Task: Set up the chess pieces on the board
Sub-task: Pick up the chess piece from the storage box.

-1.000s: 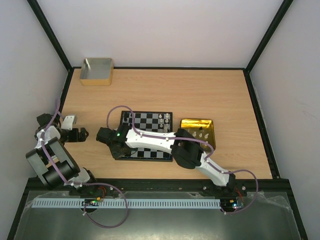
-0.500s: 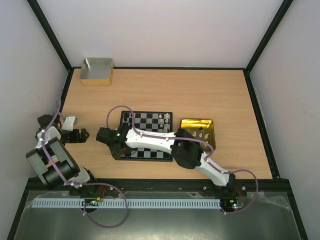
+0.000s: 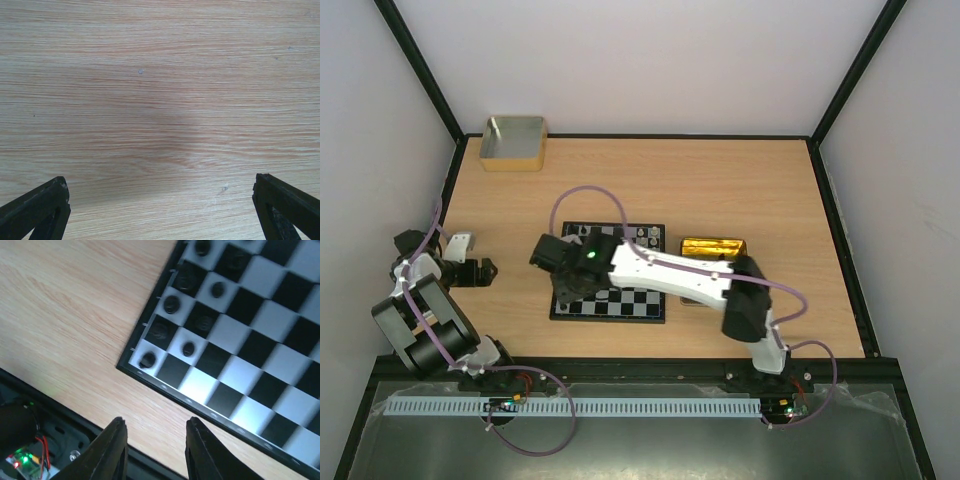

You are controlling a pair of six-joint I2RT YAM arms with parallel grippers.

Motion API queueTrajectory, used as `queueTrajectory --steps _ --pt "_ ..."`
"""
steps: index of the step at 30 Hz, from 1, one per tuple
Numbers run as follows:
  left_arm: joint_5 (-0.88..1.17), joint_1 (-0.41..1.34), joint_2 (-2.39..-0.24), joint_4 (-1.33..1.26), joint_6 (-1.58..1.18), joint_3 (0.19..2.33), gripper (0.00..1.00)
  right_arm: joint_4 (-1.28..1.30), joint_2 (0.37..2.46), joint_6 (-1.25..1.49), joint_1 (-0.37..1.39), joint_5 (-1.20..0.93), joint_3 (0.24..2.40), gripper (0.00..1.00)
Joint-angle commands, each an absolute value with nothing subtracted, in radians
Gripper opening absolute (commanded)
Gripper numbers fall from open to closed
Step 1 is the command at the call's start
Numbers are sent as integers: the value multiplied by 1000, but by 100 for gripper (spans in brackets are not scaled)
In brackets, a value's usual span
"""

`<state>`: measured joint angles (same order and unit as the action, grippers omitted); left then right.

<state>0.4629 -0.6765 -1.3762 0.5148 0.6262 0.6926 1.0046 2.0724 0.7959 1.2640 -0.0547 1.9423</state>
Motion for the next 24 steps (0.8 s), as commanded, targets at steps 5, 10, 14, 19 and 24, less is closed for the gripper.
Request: queueTrajectory --steps 5,10,14,19,24 --pt "471 -686 -1364 540 651 704 99 1027 1681 833 1017 108 1488 31" --pt "487 -683 -1378 560 656 726 100 880 1527 838 712 94 1201 30" --pt "483 -680 -1378 570 655 743 99 804 1523 838 582 74 1120 29" --pt "482 -680 -1376 572 656 746 100 735 1536 844 466 37 1086 29" --pt "487 -678 -1387 577 660 750 99 690 1566 851 385 -17 1062 29"
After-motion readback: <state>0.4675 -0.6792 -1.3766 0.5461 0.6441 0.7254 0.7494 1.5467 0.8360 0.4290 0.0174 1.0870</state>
